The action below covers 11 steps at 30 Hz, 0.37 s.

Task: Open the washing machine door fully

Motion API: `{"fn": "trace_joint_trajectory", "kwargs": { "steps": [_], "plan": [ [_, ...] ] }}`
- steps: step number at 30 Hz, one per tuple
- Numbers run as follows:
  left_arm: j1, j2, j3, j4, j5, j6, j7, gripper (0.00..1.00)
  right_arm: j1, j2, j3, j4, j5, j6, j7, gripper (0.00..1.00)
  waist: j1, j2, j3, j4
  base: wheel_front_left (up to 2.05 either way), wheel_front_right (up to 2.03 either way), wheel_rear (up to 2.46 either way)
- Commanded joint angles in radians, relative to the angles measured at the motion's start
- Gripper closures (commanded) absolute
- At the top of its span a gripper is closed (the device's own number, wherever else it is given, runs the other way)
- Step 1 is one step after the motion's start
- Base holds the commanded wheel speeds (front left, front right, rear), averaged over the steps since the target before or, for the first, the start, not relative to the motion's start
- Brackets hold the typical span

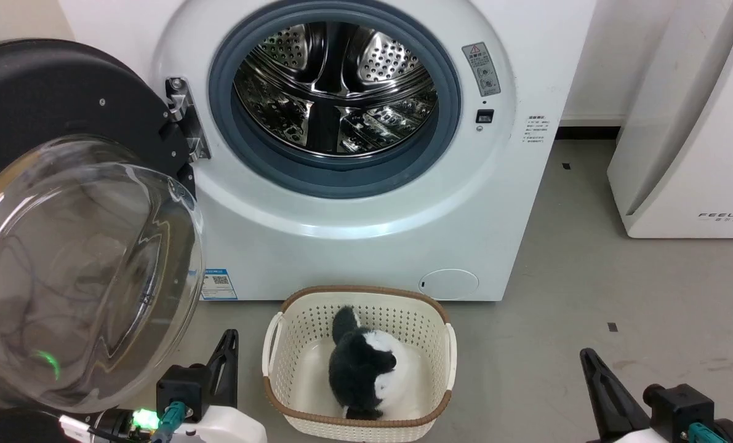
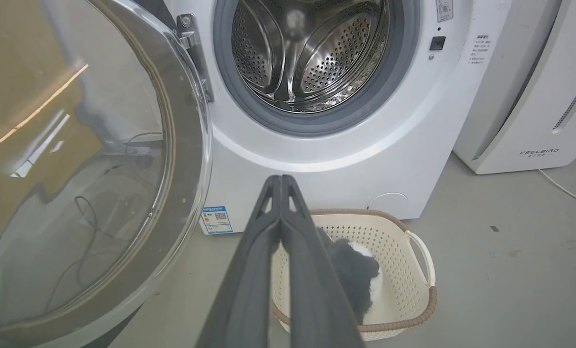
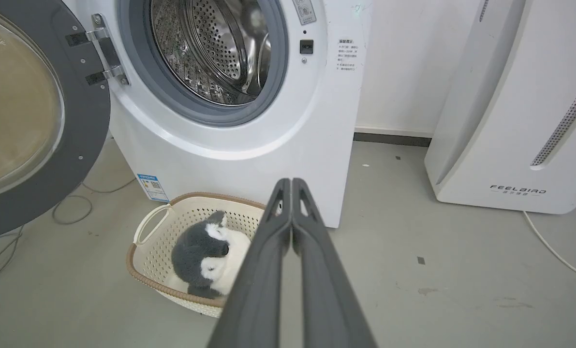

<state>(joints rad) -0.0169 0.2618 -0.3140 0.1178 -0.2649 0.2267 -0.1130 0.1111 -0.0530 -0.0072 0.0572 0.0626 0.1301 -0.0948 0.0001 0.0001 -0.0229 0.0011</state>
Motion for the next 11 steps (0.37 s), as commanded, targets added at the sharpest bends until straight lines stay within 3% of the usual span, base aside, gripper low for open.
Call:
{"fn": "trace_joint_trajectory", "kwargs": {
  "steps": [1, 11],
  "plan": [
    [0.003, -0.009, 0.01, -0.007, 0.013, -0.006, 0.006, 1.0, -0.019, 0.001, 0.001, -0.007, -0.007, 0.0, 0.006, 1.0, 0.0, -0.0001, 0.0, 0.0, 0.0, 0.0, 0.0],
    [0.004, -0.027, 0.037, -0.017, 0.036, -0.026, 0.016, 1.0, -0.028, 0.001, 0.002, -0.011, -0.012, 0.0, 0.013, 1.0, 0.0, -0.0001, 0.002, 0.0, 0.0, 0.0, 0.0]
  ]
}}
